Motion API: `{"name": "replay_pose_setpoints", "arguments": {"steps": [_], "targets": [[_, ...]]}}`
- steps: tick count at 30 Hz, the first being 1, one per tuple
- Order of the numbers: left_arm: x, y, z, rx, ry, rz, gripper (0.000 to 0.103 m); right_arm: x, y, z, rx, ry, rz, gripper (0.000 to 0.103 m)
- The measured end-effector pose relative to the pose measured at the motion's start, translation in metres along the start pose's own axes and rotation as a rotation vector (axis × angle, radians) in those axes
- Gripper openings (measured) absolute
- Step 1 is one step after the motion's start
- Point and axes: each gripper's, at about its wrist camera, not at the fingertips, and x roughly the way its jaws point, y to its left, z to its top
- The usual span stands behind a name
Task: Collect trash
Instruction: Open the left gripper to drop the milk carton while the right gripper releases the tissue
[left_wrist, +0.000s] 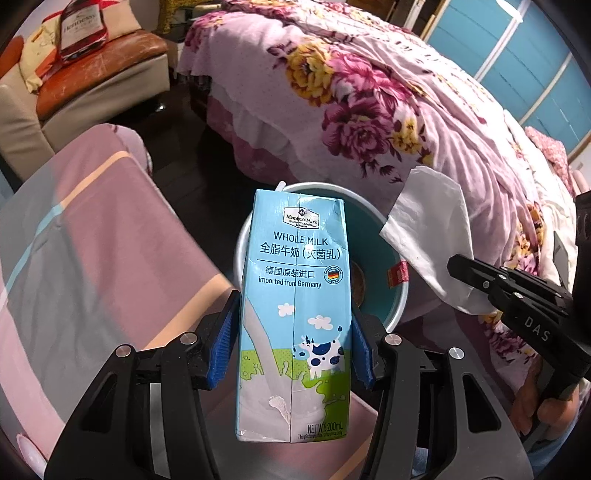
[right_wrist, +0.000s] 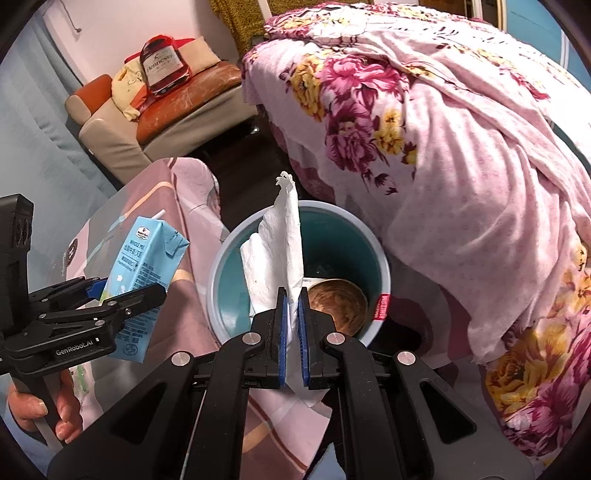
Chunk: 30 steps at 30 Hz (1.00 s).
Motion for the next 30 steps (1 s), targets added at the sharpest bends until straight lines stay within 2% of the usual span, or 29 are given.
{"name": "replay_pose_setpoints", "arguments": {"steps": [14,15,18,22,24,30], "targets": [[0.032,-0.006,0.02,-0.006,0.024,-0.027,0.055,0.012,-0.017,0.01,0.024,0.03,-0.036,0.006],[0.034,-0.006,0.021,-0.008,0.025,-0.027,0.056,0.014,-0.018,0.011,0.025,0.034,-0.041,0.006],[0.038,-0.003,0.022,-0.022,0.024,-0.023,0.076,0.017,-0.018,0.014,0.024,0.042,-0.048,0.006],[0.041,0.005,0.022,-0.035,0.03,-0.017,0.08,0.022,-0.015,0.016,0.02,0.051,-0.053,0.006],[0.043,0.008,0.022,-0.043,0.039,-0.015,0.088,0.025,-0.013,0.017,0.016,0.056,-0.056,0.006],[0.041,0.015,0.019,-0.045,0.032,-0.007,0.088,0.033,-0.006,0.017,0.005,0.077,-0.065,0.006]]}}
